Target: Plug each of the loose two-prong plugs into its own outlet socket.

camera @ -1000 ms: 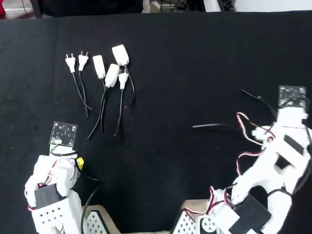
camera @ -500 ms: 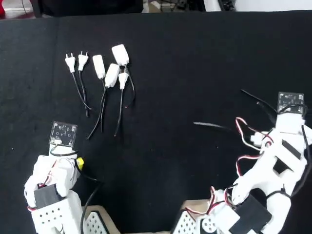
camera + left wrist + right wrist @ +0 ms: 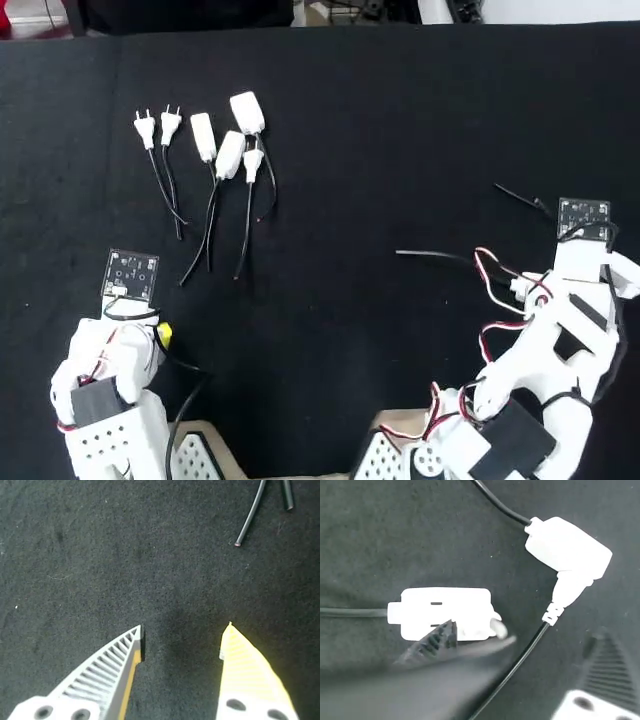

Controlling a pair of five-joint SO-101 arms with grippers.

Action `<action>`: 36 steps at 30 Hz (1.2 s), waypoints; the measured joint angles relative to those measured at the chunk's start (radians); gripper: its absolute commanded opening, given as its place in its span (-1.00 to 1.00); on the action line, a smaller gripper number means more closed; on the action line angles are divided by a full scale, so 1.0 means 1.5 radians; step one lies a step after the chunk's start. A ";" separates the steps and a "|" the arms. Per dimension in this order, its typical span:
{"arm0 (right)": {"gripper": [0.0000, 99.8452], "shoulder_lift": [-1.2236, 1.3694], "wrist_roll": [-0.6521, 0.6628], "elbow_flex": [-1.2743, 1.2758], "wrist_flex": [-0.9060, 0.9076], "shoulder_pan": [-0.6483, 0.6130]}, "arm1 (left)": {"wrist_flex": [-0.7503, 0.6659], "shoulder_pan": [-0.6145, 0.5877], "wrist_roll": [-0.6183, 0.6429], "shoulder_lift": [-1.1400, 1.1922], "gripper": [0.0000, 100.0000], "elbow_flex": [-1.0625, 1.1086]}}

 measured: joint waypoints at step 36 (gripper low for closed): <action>-0.98 -0.763 0.006 0.208 0.594 -0.321 | 0.000 0.000 0.000 0.000 -0.49 0.000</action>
